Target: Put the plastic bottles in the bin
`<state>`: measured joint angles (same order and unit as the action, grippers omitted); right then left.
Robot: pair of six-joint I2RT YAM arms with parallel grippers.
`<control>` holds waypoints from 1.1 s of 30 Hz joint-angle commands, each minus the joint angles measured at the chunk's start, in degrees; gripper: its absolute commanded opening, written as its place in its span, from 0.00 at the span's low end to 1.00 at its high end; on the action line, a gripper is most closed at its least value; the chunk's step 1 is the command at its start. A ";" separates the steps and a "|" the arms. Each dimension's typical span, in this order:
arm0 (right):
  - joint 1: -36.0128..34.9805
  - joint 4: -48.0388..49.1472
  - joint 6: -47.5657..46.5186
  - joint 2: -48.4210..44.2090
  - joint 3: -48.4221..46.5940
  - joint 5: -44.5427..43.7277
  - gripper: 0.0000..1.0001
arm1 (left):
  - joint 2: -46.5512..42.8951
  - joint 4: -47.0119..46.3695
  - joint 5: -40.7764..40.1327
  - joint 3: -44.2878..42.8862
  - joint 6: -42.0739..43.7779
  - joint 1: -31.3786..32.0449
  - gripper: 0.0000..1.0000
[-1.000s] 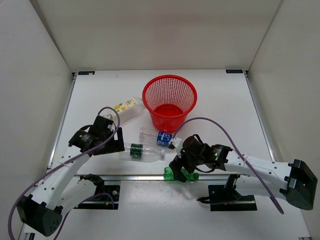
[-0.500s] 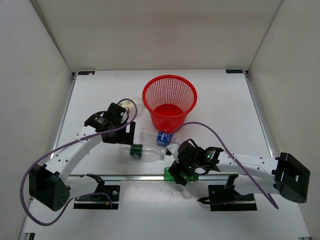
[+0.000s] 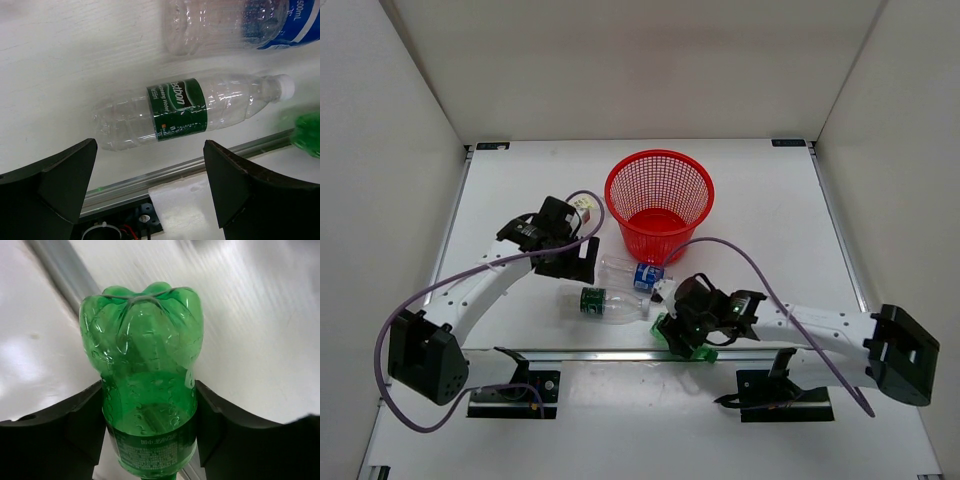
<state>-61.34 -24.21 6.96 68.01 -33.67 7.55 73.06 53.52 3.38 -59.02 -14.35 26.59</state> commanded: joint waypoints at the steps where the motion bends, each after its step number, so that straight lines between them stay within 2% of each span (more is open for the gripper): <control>1: 2.79 3.64 -0.02 -8.83 -3.23 2.80 0.00 | 0.15 0.18 1.64 -2.93 4.05 -1.01 0.98; 5: 10.44 4.16 0.34 -15.17 -10.43 12.91 0.00 | 2.26 0.36 2.77 -4.69 8.89 -0.14 0.98; 7: 15.96 5.83 0.77 -16.41 -15.87 19.58 0.00 | 4.71 0.27 2.95 -5.31 11.87 1.00 0.98; 9: 19.49 7.41 1.30 -15.89 -20.09 21.98 0.00 | 6.65 0.62 4.70 -5.04 14.25 1.97 0.99; 12: 25.63 9.78 3.31 -12.21 -26.86 22.85 0.00 | 7.98 1.33 8.03 -4.17 16.28 2.07 0.99; 17: 37.42 19.70 11.83 -1.42 -32.94 37.25 0.00 | 6.48 -1.75 12.27 -0.57 19.18 0.74 0.99; 19: 39.19 21.47 12.99 2.10 -36.62 36.84 0.00 | 6.83 -2.45 9.73 -0.30 18.92 1.10 0.99; 22: 37.88 20.70 11.50 7.57 -41.37 31.93 0.01 | 9.02 -2.45 12.70 -0.48 21.55 1.27 0.99; 24: 37.87 19.12 10.18 11.95 -44.45 27.62 0.05 | 10.61 -2.37 12.79 -1.79 21.56 0.40 0.99; 25: 38.22 19.11 10.70 12.67 -45.25 27.08 0.15 | 11.75 -2.02 14.36 -2.32 21.73 0.48 0.99; 26: 38.92 19.63 11.23 13.81 -45.86 26.64 0.30 | 12.71 -1.75 15.51 -2.41 22.60 0.66 0.99; 27: 39.36 19.20 10.88 15.04 -45.78 26.12 0.39 | 12.99 -1.75 15.17 -2.50 23.05 1.18 0.98; 30: 39.89 17.18 9.57 17.24 -47.01 25.06 0.92 | 15.09 -1.05 13.58 -2.50 23.22 2.67 0.98; 33: 42.00 17.17 11.75 17.69 -45.97 26.62 1.00 | 15.80 -1.75 14.90 -1.97 22.88 3.73 0.99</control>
<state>-21.06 -8.23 17.37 86.32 -77.89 33.93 88.79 52.03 15.70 -60.01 7.49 28.91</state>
